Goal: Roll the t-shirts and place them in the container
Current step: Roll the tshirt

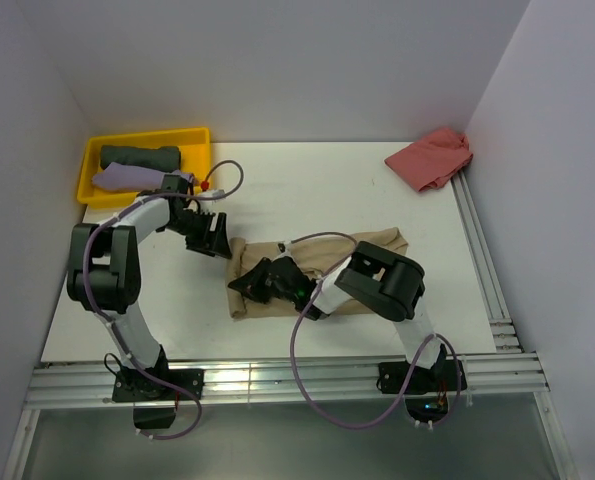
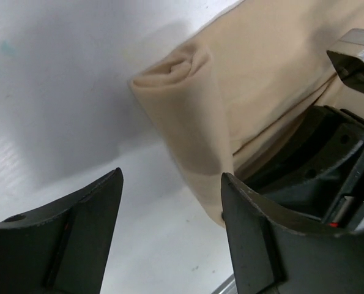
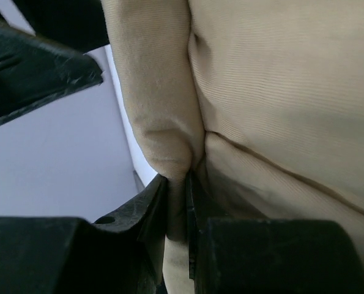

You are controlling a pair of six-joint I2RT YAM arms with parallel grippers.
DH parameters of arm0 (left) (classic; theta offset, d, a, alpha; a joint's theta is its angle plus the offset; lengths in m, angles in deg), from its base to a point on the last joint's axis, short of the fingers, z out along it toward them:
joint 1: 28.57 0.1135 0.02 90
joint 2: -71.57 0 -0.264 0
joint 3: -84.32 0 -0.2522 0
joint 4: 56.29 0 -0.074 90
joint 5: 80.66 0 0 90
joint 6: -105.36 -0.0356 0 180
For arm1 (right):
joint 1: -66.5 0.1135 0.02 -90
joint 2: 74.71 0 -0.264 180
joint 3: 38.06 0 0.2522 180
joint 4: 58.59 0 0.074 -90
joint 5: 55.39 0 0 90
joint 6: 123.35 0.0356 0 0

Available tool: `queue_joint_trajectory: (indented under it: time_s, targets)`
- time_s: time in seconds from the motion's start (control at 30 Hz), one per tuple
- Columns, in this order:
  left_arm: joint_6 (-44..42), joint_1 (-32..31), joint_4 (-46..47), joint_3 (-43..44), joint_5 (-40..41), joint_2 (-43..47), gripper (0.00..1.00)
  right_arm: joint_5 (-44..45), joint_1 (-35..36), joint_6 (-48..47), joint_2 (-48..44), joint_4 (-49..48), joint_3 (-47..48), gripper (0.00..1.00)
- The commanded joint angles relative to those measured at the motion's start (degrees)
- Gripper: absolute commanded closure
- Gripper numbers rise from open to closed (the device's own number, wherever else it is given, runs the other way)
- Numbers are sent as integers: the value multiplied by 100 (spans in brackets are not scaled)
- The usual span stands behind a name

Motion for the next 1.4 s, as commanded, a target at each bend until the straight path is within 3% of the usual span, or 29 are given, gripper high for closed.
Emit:
queue_joint_trajectory:
  time_s: [0.0,0.27,0.47,0.6,0.7,0.97,1.03,1.1,1.37]
  targets:
    - [80,-179,454,-26,-114,-133,30,-83,-8,420,48,-1022,-346,100]
    - [256,-566,692,-61,184,-291,39,-215,-52,684,285,-1060,-461,100]
    - [414,-751,710,0,580,-501,54,101,-78,649,66,-525,-620,78]
    - [476,-856,736,18,940,-572,59,487,27,352,-486,518,-585,57]
    - [511,-935,745,9,1142,-607,60,978,193,114,-995,1641,-453,52]
    - [502,-1059,789,-9,1415,-634,61,2552,888,-89,-2008,4589,275,52]
    - [485,-1068,763,-9,1433,-660,61,2947,1098,-150,-2105,5407,522,57]
    - [476,-1076,736,0,1433,-687,62,3115,1187,-377,-2114,5820,864,72]
    - [432,-1103,683,61,1451,-757,61,3432,1302,-1239,-1262,7140,2744,80]
